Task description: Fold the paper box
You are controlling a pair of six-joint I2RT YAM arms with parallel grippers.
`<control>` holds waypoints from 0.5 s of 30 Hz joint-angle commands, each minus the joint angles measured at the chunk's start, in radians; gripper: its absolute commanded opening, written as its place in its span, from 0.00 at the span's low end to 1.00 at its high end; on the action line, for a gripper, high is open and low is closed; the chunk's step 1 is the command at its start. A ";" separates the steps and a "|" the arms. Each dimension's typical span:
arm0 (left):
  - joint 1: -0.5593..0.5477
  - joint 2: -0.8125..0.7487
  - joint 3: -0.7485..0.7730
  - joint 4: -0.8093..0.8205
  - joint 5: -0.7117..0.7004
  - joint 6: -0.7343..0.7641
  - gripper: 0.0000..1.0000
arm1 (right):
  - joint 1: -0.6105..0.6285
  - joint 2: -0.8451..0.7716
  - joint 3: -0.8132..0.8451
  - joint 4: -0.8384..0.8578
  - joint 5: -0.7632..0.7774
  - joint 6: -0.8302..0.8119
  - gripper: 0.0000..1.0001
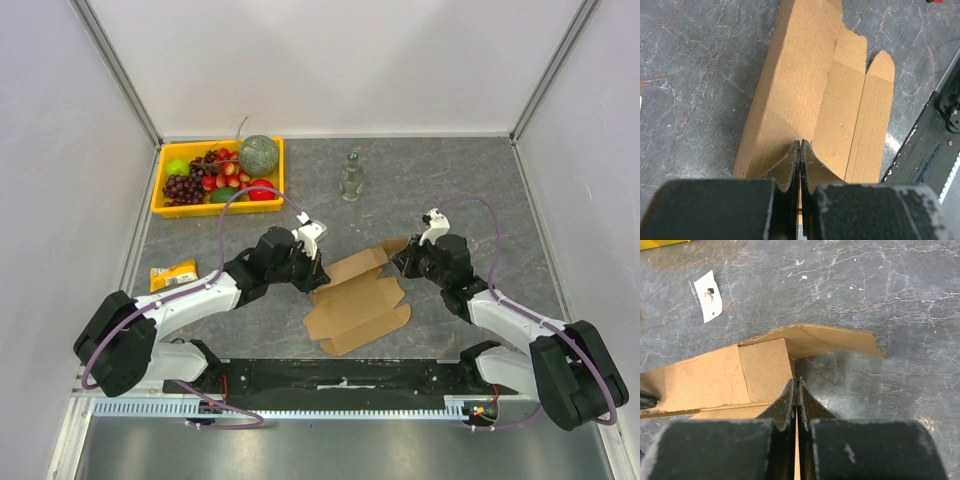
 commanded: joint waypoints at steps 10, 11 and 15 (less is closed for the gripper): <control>-0.006 -0.007 0.020 -0.003 0.002 -0.018 0.02 | -0.001 0.079 0.018 0.133 -0.104 -0.022 0.00; -0.006 -0.007 0.019 -0.003 0.002 -0.019 0.02 | -0.001 0.087 0.023 0.136 -0.107 -0.022 0.00; -0.006 -0.007 0.019 -0.003 0.004 -0.018 0.02 | -0.002 0.119 0.034 0.143 -0.112 -0.026 0.00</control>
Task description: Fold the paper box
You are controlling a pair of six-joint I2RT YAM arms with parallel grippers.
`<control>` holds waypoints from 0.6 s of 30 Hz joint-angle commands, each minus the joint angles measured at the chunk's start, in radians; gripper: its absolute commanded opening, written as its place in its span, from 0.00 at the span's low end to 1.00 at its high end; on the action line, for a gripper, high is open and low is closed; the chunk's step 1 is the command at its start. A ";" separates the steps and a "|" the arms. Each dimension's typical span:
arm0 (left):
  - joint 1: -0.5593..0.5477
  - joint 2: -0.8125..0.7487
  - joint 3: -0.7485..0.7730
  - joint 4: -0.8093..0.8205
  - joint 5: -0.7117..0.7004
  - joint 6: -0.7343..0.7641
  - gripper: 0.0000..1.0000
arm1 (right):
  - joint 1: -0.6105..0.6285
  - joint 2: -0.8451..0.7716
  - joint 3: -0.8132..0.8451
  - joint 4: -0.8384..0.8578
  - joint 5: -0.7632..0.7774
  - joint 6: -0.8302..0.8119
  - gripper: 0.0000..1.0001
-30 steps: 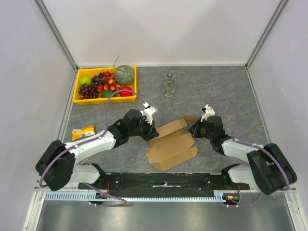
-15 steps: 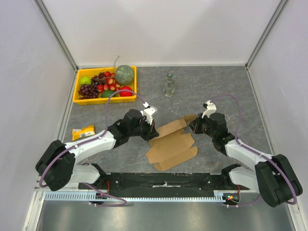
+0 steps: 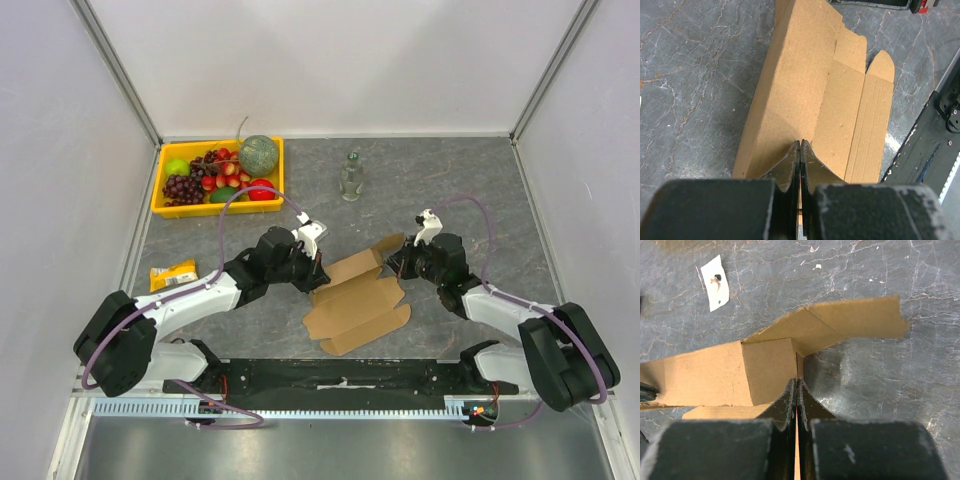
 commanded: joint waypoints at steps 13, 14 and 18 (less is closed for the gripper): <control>-0.006 -0.001 0.020 0.000 0.006 -0.019 0.02 | -0.001 0.040 0.029 0.107 -0.134 -0.031 0.00; -0.006 0.001 0.020 0.000 0.006 -0.018 0.02 | 0.001 0.037 0.028 0.108 -0.145 -0.032 0.00; -0.005 0.001 0.020 0.001 0.008 -0.021 0.02 | -0.001 0.040 0.026 0.133 -0.186 -0.028 0.00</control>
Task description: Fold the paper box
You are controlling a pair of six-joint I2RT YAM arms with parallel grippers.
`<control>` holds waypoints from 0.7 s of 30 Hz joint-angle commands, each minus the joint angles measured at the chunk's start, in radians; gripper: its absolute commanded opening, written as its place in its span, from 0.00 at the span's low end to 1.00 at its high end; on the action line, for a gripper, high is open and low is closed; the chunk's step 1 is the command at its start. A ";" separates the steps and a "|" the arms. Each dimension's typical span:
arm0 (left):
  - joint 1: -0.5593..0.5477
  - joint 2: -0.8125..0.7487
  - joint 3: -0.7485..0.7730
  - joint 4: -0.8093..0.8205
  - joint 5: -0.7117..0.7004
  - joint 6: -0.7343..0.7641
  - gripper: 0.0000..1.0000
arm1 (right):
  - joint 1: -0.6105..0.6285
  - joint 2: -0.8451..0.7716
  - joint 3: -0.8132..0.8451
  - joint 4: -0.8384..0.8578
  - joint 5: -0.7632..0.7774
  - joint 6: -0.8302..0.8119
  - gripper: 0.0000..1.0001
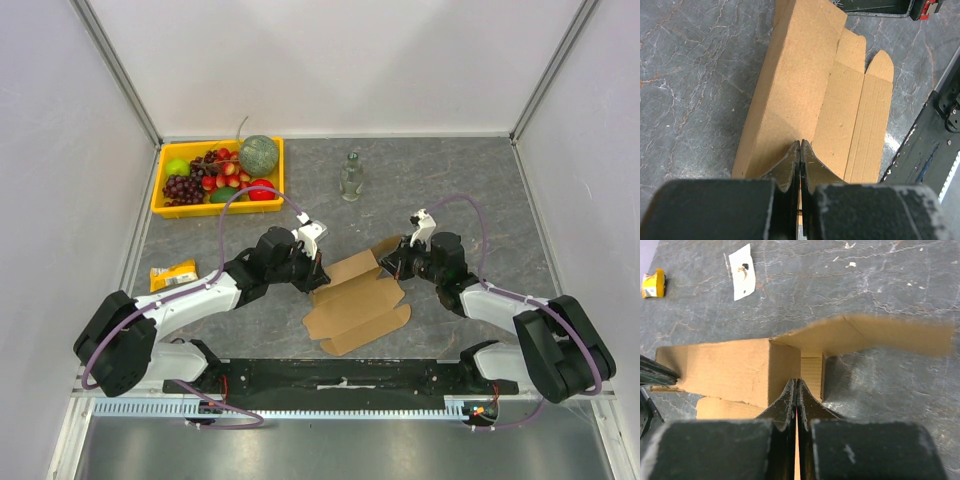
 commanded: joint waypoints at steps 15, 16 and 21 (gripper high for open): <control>-0.005 -0.005 0.016 0.003 0.006 -0.022 0.02 | -0.001 0.109 0.005 0.266 -0.189 0.131 0.00; -0.005 -0.005 0.014 0.003 0.006 -0.022 0.02 | -0.001 0.098 0.008 0.242 -0.174 0.125 0.00; -0.005 -0.007 0.013 0.003 0.004 -0.022 0.02 | 0.001 -0.049 0.075 -0.066 0.029 -0.003 0.08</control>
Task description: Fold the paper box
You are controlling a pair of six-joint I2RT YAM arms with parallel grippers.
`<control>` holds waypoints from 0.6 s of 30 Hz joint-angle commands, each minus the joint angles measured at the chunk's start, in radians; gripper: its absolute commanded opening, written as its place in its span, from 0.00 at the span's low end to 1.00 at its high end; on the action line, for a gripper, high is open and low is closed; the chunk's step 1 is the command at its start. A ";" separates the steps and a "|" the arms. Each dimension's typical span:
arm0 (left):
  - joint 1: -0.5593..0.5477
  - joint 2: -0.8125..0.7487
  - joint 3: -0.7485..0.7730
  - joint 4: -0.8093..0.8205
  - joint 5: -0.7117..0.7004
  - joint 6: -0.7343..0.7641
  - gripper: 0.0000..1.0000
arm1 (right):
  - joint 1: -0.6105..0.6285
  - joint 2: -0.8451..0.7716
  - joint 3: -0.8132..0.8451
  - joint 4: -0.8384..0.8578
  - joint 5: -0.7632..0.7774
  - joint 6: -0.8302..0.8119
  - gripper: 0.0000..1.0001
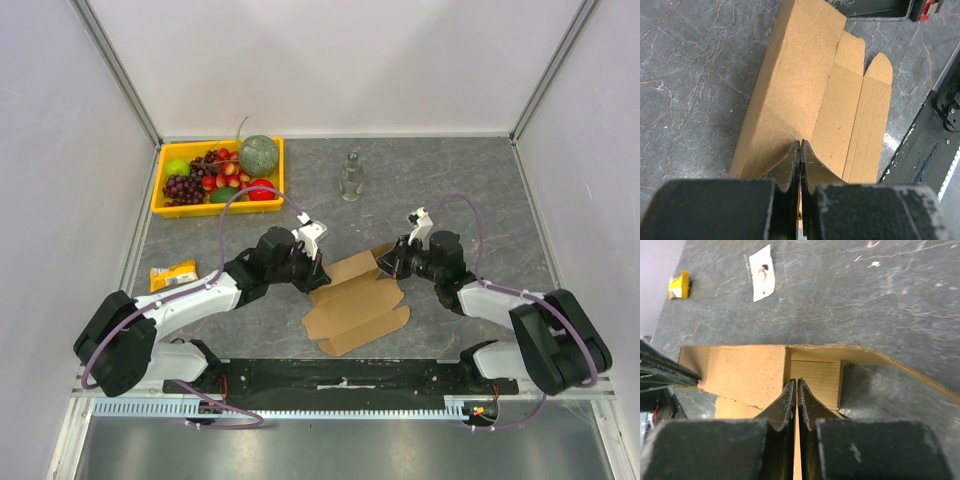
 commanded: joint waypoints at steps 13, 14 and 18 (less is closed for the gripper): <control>-0.006 0.001 0.011 0.005 0.007 -0.023 0.02 | -0.001 -0.287 0.181 -0.602 0.557 -0.195 0.34; -0.006 -0.001 0.011 0.002 0.003 -0.021 0.02 | 0.002 -0.287 0.197 -0.603 0.557 -0.215 0.36; -0.007 -0.010 0.013 -0.006 -0.003 -0.016 0.02 | 0.001 -0.238 0.299 -0.704 0.542 -0.323 0.46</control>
